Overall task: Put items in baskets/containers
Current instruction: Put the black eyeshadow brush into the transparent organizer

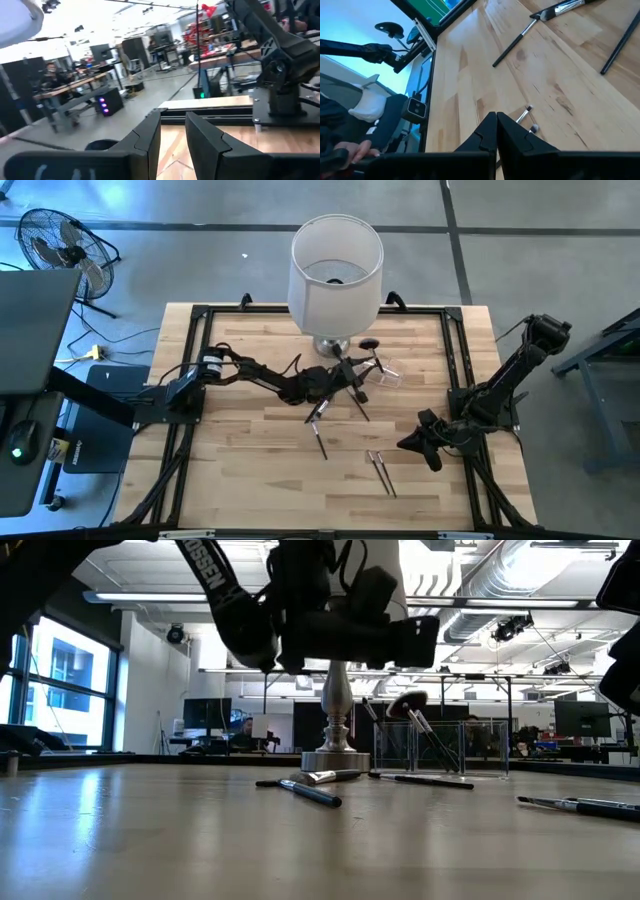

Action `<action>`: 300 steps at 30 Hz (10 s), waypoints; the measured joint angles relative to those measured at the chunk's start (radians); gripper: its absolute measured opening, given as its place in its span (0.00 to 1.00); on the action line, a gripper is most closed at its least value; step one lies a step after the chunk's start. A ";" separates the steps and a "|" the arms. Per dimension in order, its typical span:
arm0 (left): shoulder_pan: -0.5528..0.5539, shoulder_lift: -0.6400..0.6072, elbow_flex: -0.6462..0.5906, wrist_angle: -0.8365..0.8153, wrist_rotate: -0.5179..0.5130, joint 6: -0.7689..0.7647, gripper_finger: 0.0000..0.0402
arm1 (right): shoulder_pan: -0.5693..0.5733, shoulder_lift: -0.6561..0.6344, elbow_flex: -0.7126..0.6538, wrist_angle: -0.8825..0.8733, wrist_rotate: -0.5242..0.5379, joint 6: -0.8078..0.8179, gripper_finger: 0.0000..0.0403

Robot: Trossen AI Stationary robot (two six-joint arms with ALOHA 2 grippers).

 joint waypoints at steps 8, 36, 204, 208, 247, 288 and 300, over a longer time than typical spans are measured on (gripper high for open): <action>-0.123 -0.048 0.024 -0.022 -0.154 0.053 0.22 | 0.000 0.000 0.000 0.003 0.003 -0.018 0.00; -0.223 -0.141 0.404 -1.882 0.216 -0.854 0.00 | -0.005 0.000 0.000 -0.009 0.112 -0.013 0.00; -0.128 -0.099 0.089 -1.411 0.529 -0.141 0.24 | -0.481 0.916 0.895 -0.935 -0.449 -0.311 0.00; -0.130 -0.097 0.090 -1.439 0.527 -0.141 0.15 | -0.481 0.916 0.895 -0.928 -0.448 -0.286 0.00; -0.075 -0.086 0.321 -1.852 0.772 -0.436 0.00 | -0.288 0.718 0.893 -0.936 -0.085 -0.415 0.35; -0.024 -0.090 0.324 -1.550 1.174 -0.927 0.00 | -0.379 0.776 0.895 -0.933 -0.209 -0.682 0.17; -0.024 -0.090 0.324 -1.549 1.158 -0.930 0.01 | -0.378 0.776 0.895 -0.934 -0.239 -0.642 0.02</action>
